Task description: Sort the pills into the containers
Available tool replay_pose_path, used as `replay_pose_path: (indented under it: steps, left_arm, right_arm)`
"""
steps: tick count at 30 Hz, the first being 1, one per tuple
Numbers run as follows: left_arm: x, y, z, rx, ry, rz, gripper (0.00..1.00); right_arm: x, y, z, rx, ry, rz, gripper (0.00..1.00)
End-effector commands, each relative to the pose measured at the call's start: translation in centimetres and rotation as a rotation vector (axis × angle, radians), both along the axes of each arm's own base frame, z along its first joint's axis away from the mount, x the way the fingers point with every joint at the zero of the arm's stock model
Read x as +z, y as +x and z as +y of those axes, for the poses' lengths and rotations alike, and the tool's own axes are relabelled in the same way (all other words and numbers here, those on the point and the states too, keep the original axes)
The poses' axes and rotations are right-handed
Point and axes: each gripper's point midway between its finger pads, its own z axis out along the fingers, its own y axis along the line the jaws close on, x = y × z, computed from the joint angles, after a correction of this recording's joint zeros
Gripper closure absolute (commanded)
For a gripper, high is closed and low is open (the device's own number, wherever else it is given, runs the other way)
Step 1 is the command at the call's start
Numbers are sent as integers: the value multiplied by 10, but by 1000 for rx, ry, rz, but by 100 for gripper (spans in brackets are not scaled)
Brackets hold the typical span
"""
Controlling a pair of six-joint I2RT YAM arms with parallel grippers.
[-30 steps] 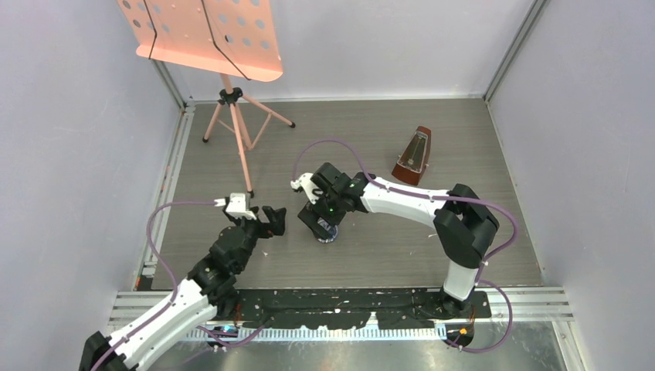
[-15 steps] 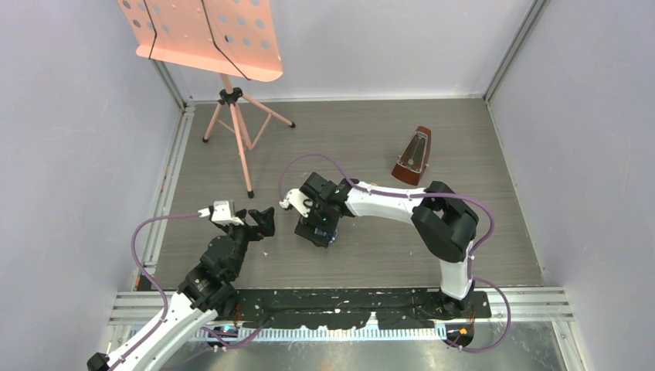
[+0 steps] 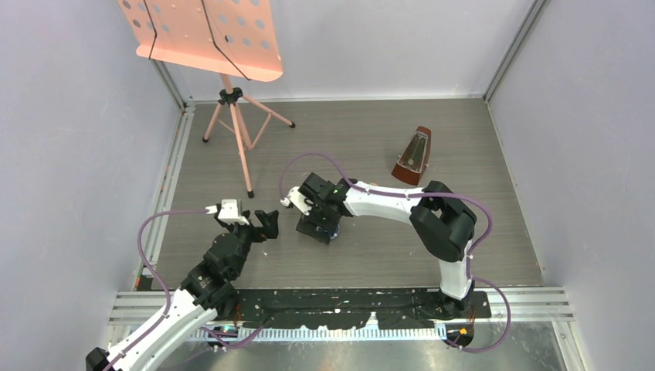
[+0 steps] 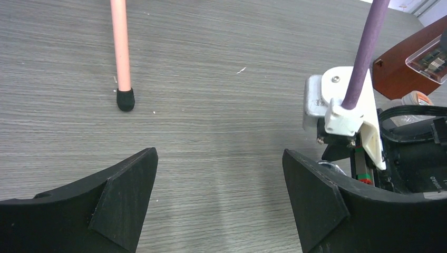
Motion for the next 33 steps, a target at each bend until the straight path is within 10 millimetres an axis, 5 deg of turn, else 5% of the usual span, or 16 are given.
replay_pose_path:
  steps: [1,6,9,12,19,25,33]
  left_arm:
    - [18,4,-2,-2,-26,-59,8]
    - [20,3,-1,-4,-30,-70,8]
    - [21,2,-4,-21,-32,-77,8]
    - [22,2,-12,-65,-34,-90,8]
    - [30,4,-50,-256,18,-160,9]
    - [42,-4,-109,-570,80,-250,9]
    - [67,8,-136,-628,21,-316,1]
  right_arm:
    - [9,0,4,18,19,-56,7]
    - [0,-1,4,3,2,-42,8]
    - [5,2,6,-55,19,-8,30]
    - [24,19,4,-207,74,28,42]
    - [83,42,-6,-598,359,350,44]
    - [112,25,4,-693,463,602,46]
    - [143,4,24,-816,584,860,46]
